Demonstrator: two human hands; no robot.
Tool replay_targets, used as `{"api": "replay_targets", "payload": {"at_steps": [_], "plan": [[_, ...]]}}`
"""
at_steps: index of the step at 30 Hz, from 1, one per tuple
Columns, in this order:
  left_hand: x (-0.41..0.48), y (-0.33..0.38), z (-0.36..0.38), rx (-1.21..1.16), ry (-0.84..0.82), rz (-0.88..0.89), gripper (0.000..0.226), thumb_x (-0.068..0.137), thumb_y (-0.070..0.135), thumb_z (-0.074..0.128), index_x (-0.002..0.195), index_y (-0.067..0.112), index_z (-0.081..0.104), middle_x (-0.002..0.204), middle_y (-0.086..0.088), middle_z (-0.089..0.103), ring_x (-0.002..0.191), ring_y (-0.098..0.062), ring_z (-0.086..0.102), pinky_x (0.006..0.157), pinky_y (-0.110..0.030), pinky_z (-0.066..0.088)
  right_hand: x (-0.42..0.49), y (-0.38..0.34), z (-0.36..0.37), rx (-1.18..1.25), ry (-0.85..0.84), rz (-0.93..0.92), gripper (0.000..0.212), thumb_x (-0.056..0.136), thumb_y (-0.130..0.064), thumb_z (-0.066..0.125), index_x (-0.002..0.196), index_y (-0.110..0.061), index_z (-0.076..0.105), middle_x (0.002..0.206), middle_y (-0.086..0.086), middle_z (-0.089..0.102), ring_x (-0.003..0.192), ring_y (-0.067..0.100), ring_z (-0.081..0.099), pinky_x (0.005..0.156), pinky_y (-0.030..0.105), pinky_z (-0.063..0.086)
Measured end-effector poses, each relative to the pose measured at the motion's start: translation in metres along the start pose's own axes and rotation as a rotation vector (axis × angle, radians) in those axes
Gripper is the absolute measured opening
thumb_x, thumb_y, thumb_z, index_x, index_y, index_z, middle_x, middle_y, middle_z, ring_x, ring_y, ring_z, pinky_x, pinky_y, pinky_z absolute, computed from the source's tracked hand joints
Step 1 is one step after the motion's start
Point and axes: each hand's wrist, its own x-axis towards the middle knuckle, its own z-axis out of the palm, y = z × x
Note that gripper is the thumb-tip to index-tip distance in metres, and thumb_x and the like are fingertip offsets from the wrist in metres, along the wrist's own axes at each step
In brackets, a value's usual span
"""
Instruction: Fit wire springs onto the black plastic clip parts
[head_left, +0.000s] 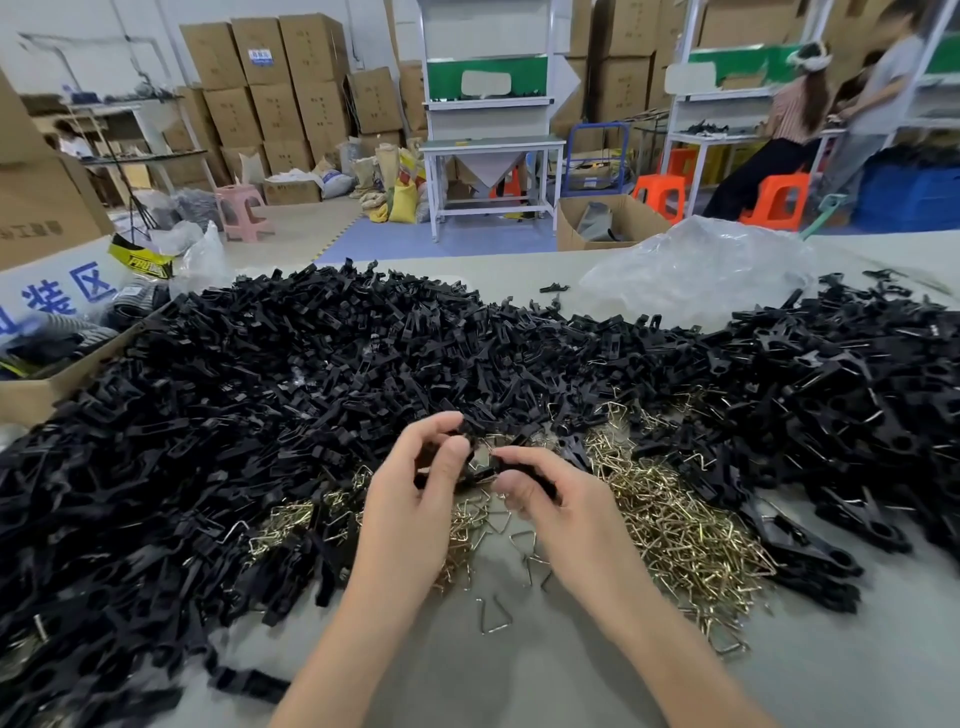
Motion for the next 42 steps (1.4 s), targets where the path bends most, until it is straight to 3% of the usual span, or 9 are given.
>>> {"api": "replay_targets", "payload": {"at_steps": [6,8,10,14,18,28,32,37,42], "plan": [[0.013,-0.011,-0.021,0.111,0.179,-0.053,0.022,0.102,0.023,0.056,0.117,0.038,0.062,0.101,0.014,0.070,0.068,0.005,0.057,0.061,-0.011,0.047,0.003,-0.001,-0.001,0.209,-0.015,0.099,0.028,0.107,-0.017,0.048,0.119,-0.038,0.063,0.097,-0.011,0.074,0.087,0.009,0.068,0.080,0.021,0.054],[0.013,-0.014,-0.026,0.241,0.089,-0.033,0.025,0.102,0.029,0.054,0.125,0.038,0.060,0.121,0.013,0.067,0.089,0.016,0.056,0.087,-0.020,0.050,0.004,-0.002,-0.001,0.278,-0.030,0.132,0.032,0.107,-0.011,0.044,0.124,-0.033,0.060,0.098,-0.006,0.074,0.090,0.011,0.070,0.081,0.021,0.055],[0.013,-0.016,-0.029,0.407,0.032,0.050,0.034,0.103,0.035,0.049,0.136,0.033,0.056,0.140,0.019,0.052,0.129,0.022,0.032,0.118,-0.022,0.023,0.004,-0.003,-0.001,0.346,-0.043,0.173,0.034,0.108,-0.008,0.042,0.129,-0.029,0.058,0.100,0.000,0.073,0.093,0.013,0.071,0.082,0.022,0.056],[0.019,-0.024,-0.044,0.857,0.117,-0.014,0.043,0.104,0.023,0.043,0.146,0.017,0.049,0.156,-0.008,0.042,0.148,-0.024,0.030,0.124,-0.045,0.015,0.003,-0.004,-0.004,0.381,-0.073,0.203,0.037,0.106,-0.004,0.045,0.133,-0.026,0.058,0.104,-0.002,0.073,0.098,0.012,0.072,0.083,0.020,0.056],[0.017,-0.030,-0.049,1.085,0.033,-0.145,0.044,0.105,0.029,0.040,0.147,0.023,0.048,0.154,-0.010,0.043,0.142,-0.031,0.038,0.117,-0.046,0.027,0.002,-0.005,-0.006,0.364,-0.089,0.201,0.035,0.100,0.001,0.057,0.125,-0.022,0.061,0.107,0.003,0.069,0.095,0.014,0.073,0.082,0.020,0.056],[0.017,-0.025,-0.042,0.944,0.211,0.016,0.022,0.099,0.017,0.057,0.118,0.013,0.067,0.108,-0.009,0.061,0.100,-0.031,0.055,0.089,-0.047,0.040,0.005,0.004,-0.008,0.484,-0.109,0.280,0.035,0.105,-0.010,0.050,0.131,-0.033,0.055,0.075,-0.008,0.062,0.066,0.005,0.055,0.065,0.023,0.048],[0.017,-0.011,-0.036,0.517,0.301,0.128,0.024,0.103,0.027,0.049,0.120,0.020,0.064,0.102,0.009,0.054,0.087,-0.003,0.054,0.078,-0.014,0.041,0.011,0.005,-0.008,0.891,0.004,0.420,0.034,0.103,0.000,0.044,0.122,-0.013,0.069,0.075,0.004,0.066,0.061,0.011,0.057,0.055,0.023,0.050],[0.001,0.007,-0.010,0.135,0.034,0.054,0.022,0.092,0.049,0.050,0.097,0.038,0.068,0.079,0.021,0.069,0.068,0.004,0.059,0.061,-0.007,0.042,0.012,0.004,-0.010,0.844,-0.017,0.334,0.037,0.094,0.001,0.060,0.112,-0.026,0.078,0.096,0.003,0.075,0.093,0.016,0.073,0.085,0.027,0.060],[-0.008,0.007,0.006,0.055,-0.077,-0.072,0.031,0.093,0.052,0.048,0.088,0.029,0.069,0.072,0.011,0.071,0.059,-0.005,0.064,0.057,-0.017,0.048,0.009,0.002,-0.009,0.809,-0.093,0.264,0.036,0.078,-0.012,0.071,0.108,-0.031,0.078,0.105,0.002,0.075,0.107,0.020,0.072,0.088,0.028,0.058]]}}
